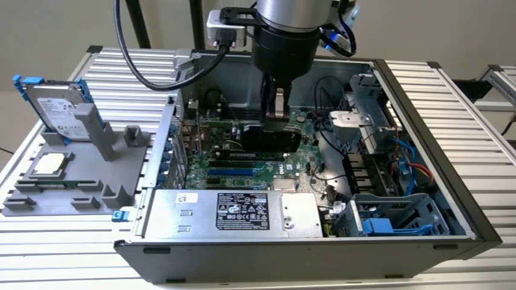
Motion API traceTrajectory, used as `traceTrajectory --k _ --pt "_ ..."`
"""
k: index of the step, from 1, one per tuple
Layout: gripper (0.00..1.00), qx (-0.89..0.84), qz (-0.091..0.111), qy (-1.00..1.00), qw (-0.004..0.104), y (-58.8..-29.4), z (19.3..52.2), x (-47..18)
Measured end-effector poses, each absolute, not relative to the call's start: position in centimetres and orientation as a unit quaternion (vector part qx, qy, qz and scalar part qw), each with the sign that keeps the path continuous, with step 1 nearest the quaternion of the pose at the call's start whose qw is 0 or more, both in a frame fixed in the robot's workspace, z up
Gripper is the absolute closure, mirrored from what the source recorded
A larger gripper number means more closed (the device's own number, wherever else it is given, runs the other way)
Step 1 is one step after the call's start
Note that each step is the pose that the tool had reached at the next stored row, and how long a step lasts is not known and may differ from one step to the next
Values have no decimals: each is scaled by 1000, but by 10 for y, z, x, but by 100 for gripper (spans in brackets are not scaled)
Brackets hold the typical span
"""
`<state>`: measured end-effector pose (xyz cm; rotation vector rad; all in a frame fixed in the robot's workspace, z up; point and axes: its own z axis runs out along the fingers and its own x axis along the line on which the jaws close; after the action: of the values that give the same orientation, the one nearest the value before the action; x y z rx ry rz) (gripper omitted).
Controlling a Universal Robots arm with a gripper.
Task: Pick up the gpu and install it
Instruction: 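Insert the gpu into the slot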
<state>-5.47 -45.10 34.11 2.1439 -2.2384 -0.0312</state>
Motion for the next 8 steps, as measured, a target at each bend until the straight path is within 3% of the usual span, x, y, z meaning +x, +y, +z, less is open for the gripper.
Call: traceTrajectory --k 8 --pt "100 692 -10 -722 21 -451 337 -55"
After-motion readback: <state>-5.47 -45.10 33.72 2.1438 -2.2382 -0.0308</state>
